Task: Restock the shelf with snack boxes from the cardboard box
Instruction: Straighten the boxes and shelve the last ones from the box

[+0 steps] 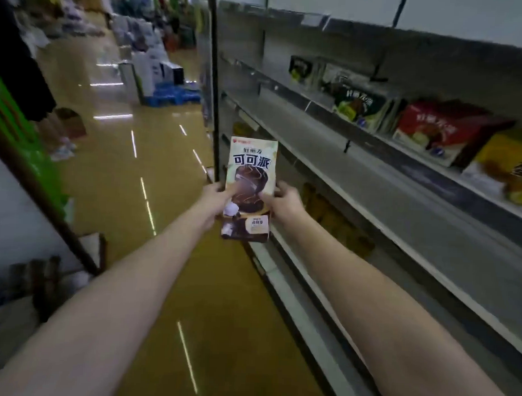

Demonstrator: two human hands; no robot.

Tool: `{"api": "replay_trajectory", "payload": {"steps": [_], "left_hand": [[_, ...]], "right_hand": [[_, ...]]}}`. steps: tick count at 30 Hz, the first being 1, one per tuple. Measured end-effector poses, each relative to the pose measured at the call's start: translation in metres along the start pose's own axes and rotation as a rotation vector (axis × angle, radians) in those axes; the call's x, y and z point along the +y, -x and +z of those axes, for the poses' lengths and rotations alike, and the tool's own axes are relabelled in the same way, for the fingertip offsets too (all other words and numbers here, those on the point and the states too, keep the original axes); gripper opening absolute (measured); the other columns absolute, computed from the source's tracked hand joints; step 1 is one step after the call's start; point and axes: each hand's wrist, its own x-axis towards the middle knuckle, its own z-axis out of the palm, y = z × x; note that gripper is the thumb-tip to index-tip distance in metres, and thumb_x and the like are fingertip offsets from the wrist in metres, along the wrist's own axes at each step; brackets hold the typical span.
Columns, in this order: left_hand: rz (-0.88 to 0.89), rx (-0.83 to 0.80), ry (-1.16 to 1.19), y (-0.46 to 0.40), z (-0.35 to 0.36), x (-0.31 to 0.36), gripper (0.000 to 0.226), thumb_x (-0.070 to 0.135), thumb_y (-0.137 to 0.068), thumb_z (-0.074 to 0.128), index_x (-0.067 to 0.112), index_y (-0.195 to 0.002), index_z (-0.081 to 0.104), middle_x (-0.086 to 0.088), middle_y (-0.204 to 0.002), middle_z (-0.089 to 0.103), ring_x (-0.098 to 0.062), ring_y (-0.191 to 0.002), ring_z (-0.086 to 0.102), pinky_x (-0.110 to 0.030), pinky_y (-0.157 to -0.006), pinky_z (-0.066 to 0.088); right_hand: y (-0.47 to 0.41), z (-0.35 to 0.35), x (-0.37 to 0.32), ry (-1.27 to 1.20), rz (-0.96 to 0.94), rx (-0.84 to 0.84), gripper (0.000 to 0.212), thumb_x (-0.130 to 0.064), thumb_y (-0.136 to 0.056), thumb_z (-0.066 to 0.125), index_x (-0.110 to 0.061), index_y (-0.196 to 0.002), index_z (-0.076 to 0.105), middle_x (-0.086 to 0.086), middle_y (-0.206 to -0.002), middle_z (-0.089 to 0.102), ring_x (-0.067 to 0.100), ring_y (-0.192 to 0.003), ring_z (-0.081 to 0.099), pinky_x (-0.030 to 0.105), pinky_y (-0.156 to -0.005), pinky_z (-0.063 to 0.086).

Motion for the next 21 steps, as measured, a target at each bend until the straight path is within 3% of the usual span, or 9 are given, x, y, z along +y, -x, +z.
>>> {"api": "replay_trajectory", "payload": {"steps": [1, 4, 6, 9, 14, 17, 21], "left_hand": [[0.022, -0.011, -0.011, -0.014, 0.003, 0.009, 0.046, 0.042, -0.089, 0.068, 0.019, -0.126, 0.057, -0.001, -0.114, 0.068, -0.017, -0.096, 0.066, -0.032, -0.080, 0.054], [0.066, -0.100, -0.009, -0.058, 0.008, 0.033, 0.046, 0.045, -0.084, 0.073, 0.026, -0.121, 0.054, 0.002, -0.109, 0.068, -0.015, -0.093, 0.067, -0.032, -0.080, 0.055], [0.061, -0.153, 0.031, -0.089, 0.006, 0.047, 0.041, 0.033, -0.085, 0.075, 0.029, -0.117, 0.049, 0.004, -0.100, 0.069, -0.012, -0.085, 0.069, -0.030, -0.070, 0.056], [0.029, -0.226, -0.007, -0.139, 0.000, 0.063, 0.056, 0.033, -0.077, 0.082, 0.013, -0.124, 0.059, -0.005, -0.104, 0.074, -0.019, -0.086, 0.073, -0.033, -0.069, 0.058], [0.040, -0.302, -0.050, -0.247, 0.005, 0.094, 0.058, 0.022, -0.075, 0.084, 0.014, -0.125, 0.055, -0.008, -0.107, 0.073, -0.027, -0.094, 0.071, -0.043, -0.081, 0.058], [0.076, -0.289, -0.081, -0.305, 0.019, 0.116, 0.041, 0.014, -0.086, 0.073, 0.018, -0.123, 0.055, -0.003, -0.100, 0.071, -0.023, -0.086, 0.071, -0.048, -0.077, 0.059], [0.047, -0.368, -0.087, -0.360, 0.029, 0.143, 0.045, 0.034, -0.095, 0.064, 0.016, -0.131, 0.046, -0.008, -0.111, 0.066, -0.026, -0.097, 0.066, -0.052, -0.083, 0.057]], "right_hand": [[-0.008, 0.000, -0.008, 0.003, -0.003, 0.054, 0.038, -0.020, -0.089, 0.070, -0.021, -0.125, 0.056, 0.003, -0.116, 0.071, 0.021, -0.093, 0.073, 0.042, -0.072, 0.062], [-0.040, -0.001, -0.029, -0.030, 0.017, 0.178, 0.032, -0.017, -0.094, 0.065, -0.018, -0.124, 0.057, 0.001, -0.112, 0.071, 0.014, -0.085, 0.071, 0.030, -0.058, 0.059], [-0.068, -0.001, -0.037, -0.035, 0.007, 0.228, 0.028, -0.017, -0.092, 0.066, -0.022, -0.120, 0.062, 0.002, -0.112, 0.072, 0.018, -0.089, 0.071, 0.040, -0.072, 0.062], [-0.111, 0.000, -0.047, 0.023, -0.012, 0.327, 0.020, -0.022, -0.088, 0.068, -0.034, -0.104, 0.064, 0.001, -0.116, 0.071, 0.023, -0.100, 0.070, 0.049, -0.089, 0.057], [-0.192, -0.001, -0.070, 0.065, -0.057, 0.430, 0.041, -0.014, -0.092, 0.067, -0.014, -0.131, 0.054, 0.003, -0.124, 0.065, 0.024, -0.107, 0.066, 0.044, -0.090, 0.056], [-0.243, -0.007, -0.086, 0.140, -0.100, 0.508, 0.047, -0.017, -0.084, 0.076, -0.015, -0.127, 0.058, -0.003, -0.113, 0.067, 0.020, -0.102, 0.067, 0.045, -0.089, 0.057], [-0.291, -0.008, -0.107, 0.361, -0.149, 0.611, 0.058, -0.025, -0.080, 0.080, -0.021, -0.133, 0.057, -0.003, -0.120, 0.067, 0.017, -0.104, 0.066, 0.043, -0.089, 0.056]]}}
